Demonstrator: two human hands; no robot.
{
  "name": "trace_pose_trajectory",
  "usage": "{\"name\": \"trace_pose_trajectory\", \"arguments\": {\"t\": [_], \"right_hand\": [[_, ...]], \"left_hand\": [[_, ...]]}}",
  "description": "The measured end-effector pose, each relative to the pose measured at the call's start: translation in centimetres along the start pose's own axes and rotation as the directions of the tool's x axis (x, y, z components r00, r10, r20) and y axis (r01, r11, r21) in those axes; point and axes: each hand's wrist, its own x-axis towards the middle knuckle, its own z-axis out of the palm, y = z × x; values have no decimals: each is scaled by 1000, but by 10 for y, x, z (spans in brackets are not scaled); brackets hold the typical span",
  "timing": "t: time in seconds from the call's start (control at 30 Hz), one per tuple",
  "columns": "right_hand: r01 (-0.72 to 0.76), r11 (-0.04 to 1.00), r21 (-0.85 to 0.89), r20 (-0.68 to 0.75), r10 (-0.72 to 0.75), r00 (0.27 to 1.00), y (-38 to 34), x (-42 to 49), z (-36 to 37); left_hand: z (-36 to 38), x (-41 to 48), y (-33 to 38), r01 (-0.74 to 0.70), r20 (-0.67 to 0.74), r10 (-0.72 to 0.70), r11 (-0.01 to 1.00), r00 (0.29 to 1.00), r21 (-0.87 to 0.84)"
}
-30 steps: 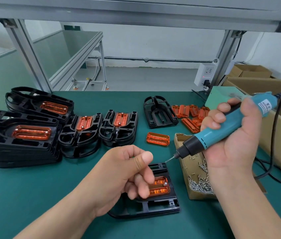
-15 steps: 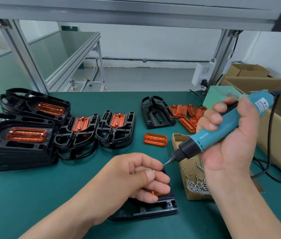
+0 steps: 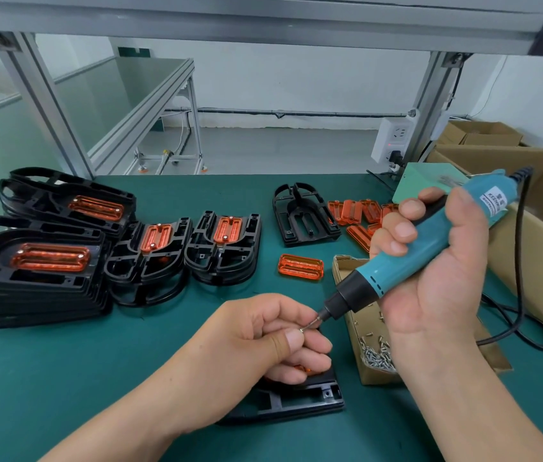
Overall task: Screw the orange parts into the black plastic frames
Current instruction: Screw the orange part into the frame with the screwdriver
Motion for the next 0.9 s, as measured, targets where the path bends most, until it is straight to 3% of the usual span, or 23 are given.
{"name": "trace_pose_trajectory", "arguments": {"t": [0.47,0.7,0.9], "right_hand": [[1,1000,-28,9,-1,1000,1,0,0],[29,998,-61,9,-29,1000,9,-4,5],[16,999,-36,2,-16,1000,11,-5,4]], "left_hand": [[-2,2,-5,-25,-24,26,1000,999,5],[-1,1,-8,-109,-155,143,972,977,208],[0,-1,-6,-130,-104,182,916,978,379]]}}
